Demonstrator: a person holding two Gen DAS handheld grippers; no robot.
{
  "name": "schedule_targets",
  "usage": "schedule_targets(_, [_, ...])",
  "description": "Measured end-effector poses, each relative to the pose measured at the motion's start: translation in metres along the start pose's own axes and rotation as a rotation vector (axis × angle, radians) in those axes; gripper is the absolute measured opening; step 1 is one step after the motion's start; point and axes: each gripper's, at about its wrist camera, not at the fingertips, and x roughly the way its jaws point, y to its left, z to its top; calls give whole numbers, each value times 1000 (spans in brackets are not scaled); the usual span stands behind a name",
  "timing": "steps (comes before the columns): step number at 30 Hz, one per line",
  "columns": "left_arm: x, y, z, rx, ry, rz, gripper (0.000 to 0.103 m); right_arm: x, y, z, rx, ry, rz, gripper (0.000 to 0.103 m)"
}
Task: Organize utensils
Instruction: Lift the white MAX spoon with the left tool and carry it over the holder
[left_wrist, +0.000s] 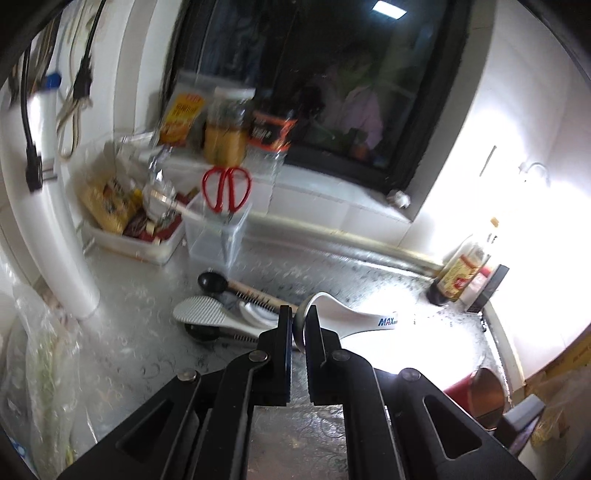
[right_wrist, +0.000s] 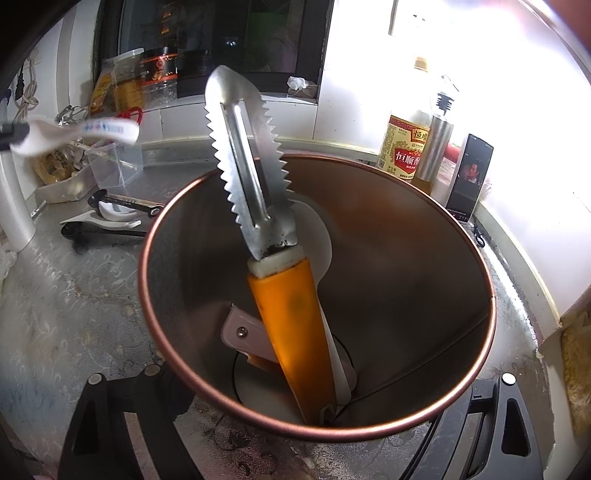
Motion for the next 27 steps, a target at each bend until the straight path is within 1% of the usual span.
schedule_targets(4, [-22, -20, 9, 72, -63, -37, 6, 0, 1, 0, 0, 0, 1, 92])
schedule_targets(9, [-39, -44, 14, 148, -109, -67, 6, 0, 1, 0, 0, 0, 2, 92])
schedule_targets(17, [-51, -75, 13, 268, -141, -140, 6, -1, 3, 1, -11, 0, 10, 92])
schedule_targets(24, [-53, -100, 3, 389, -147, -173, 6, 0, 4, 2, -14, 1, 15, 92])
schedule_targets(27, [-52, -108, -2, 421, -141, -186, 6, 0, 5, 1, -21, 0, 17, 92])
